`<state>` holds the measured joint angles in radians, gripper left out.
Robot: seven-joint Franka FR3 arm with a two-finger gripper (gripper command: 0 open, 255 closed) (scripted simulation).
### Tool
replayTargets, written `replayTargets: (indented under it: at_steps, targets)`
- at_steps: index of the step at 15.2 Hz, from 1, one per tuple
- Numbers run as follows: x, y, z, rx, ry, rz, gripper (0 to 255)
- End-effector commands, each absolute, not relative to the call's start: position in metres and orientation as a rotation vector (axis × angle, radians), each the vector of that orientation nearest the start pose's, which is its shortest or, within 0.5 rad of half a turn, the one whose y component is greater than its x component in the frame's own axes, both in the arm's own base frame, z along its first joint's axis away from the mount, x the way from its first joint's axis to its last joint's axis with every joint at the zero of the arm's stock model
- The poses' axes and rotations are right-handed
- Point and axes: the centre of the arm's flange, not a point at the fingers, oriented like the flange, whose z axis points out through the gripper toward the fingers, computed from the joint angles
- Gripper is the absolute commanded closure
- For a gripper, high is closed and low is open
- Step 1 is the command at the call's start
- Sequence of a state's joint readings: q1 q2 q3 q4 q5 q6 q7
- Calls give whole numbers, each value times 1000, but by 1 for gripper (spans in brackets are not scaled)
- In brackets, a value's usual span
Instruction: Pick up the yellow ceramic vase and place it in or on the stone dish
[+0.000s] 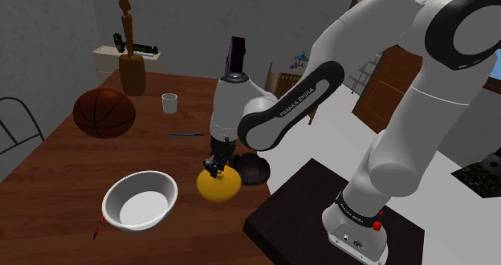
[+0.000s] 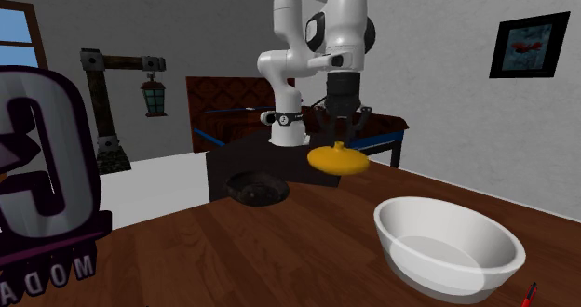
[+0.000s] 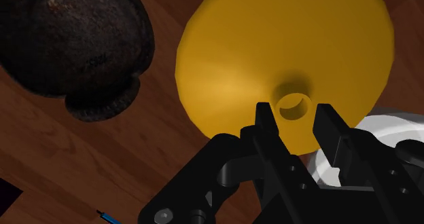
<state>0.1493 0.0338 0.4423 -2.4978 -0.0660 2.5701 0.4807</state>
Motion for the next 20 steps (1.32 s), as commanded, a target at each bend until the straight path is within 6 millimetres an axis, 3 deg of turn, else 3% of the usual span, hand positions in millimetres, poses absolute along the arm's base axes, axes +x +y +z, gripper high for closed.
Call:
replayTargets:
  at_steps: [1, 10, 20]
  targets:
    - [392, 265, 288, -3128, -259, -74, 255]
    - [392, 265, 332, -3128, -259, -74, 255]
    - [403, 136, 357, -3128, -259, -74, 255]
